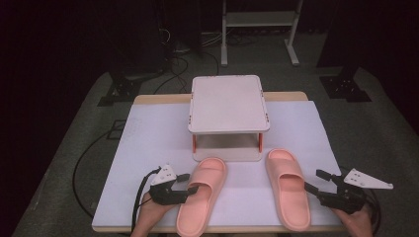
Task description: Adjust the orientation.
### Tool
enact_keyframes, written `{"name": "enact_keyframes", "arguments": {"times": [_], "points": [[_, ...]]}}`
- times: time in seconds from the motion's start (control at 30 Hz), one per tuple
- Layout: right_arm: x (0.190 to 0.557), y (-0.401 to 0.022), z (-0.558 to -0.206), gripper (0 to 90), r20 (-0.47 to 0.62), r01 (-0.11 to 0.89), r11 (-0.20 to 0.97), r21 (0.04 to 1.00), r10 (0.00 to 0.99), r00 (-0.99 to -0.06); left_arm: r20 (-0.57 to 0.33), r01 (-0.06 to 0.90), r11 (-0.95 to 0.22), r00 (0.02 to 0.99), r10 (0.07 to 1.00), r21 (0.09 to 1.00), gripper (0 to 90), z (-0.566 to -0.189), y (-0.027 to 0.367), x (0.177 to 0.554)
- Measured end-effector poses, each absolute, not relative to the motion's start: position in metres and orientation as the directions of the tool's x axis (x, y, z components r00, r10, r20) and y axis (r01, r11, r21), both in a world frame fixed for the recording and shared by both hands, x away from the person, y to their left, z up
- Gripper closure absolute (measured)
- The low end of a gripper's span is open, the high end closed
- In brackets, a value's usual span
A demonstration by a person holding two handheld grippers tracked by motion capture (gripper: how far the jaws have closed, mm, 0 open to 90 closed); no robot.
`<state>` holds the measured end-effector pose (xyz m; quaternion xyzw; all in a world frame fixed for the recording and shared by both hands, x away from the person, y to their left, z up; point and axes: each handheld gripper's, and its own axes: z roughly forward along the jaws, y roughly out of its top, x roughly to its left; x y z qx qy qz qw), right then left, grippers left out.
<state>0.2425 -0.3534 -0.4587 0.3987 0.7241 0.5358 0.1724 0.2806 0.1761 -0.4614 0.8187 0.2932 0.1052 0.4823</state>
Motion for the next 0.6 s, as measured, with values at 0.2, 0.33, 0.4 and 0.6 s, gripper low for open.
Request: {"name": "enact_keyframes", "arguments": {"times": [0.2,0.33,0.4,0.6], "points": [[0.251,-0.335,-0.464,33.0,0.143,0.401,0.162,0.902,0.763,-0.63,-0.114,0.386,-0.365,0.803,0.585,0.847,49.7,-0.463,0.175,0.28],[0.256,-0.328,-0.466,37.1,0.118,0.404,0.193,0.894,0.769,-0.628,-0.089,0.384,-0.382,0.794,0.602,0.841,52.3,-0.464,0.173,0.28],[0.258,-0.324,-0.468,39.8,0.107,0.418,0.205,0.885,0.785,-0.61,-0.081,0.381,-0.381,0.79,0.608,0.842,54.6,-0.463,0.172,0.28],[0.263,-0.321,-0.469,48.3,0.072,0.426,0.219,0.878,0.819,-0.57,-0.077,0.386,-0.372,0.775,0.627,0.844,59.6,-0.464,0.172,0.279]]}}
